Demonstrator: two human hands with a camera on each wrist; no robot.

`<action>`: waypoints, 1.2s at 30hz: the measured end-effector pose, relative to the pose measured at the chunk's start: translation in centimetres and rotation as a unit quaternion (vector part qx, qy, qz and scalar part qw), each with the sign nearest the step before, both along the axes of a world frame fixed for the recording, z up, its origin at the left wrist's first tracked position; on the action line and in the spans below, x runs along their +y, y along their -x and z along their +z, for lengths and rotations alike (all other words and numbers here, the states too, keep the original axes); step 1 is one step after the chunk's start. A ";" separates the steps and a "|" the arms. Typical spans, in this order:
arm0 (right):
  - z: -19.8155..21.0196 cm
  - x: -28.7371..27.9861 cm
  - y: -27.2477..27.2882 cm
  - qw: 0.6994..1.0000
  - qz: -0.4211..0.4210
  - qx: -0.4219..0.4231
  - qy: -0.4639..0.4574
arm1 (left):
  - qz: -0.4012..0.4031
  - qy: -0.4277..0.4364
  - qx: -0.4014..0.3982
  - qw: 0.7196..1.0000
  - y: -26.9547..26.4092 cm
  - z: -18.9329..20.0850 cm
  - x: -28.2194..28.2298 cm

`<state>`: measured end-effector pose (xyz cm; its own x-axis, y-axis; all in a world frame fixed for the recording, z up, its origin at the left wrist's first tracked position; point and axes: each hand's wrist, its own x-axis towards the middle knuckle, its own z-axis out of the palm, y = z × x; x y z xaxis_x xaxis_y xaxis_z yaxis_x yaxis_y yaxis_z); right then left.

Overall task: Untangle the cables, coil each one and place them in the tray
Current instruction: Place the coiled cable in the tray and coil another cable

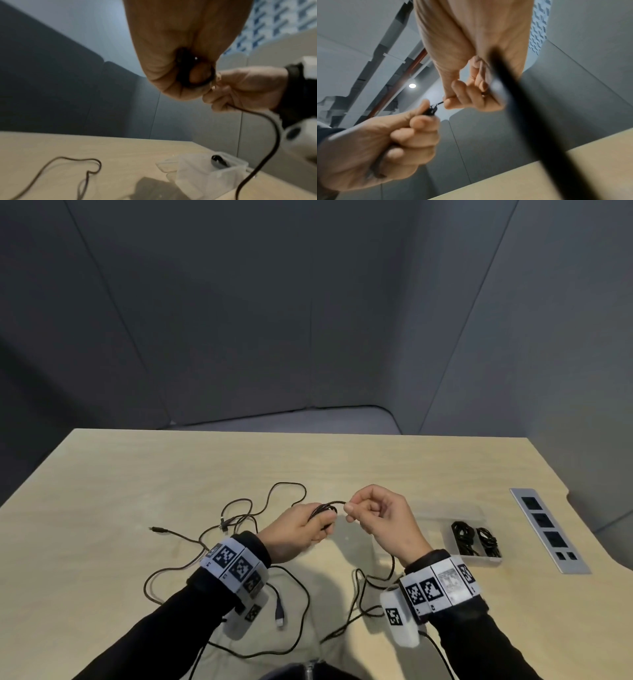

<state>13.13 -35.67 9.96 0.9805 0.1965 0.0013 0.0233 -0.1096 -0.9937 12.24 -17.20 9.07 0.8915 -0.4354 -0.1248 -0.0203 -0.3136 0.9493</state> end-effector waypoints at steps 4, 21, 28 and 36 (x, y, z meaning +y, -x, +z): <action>-1.0 -0.2 0.6 0.998 -0.049 0.026 -0.034 | 0.182 0.175 0.055 0.966 -0.6 0.4 -0.1; -1.4 2.6 3.8 0.963 0.225 0.069 0.134 | 0.300 0.184 0.044 0.935 -1.2 0.0 -0.4; 1.4 1.5 2.6 0.936 0.180 -0.128 0.272 | 0.142 -0.152 -0.052 0.977 -0.8 0.5 0.2; 1.8 0.5 0.2 0.964 0.020 -0.149 0.220 | 0.026 -0.061 0.048 0.997 -0.3 1.6 -0.4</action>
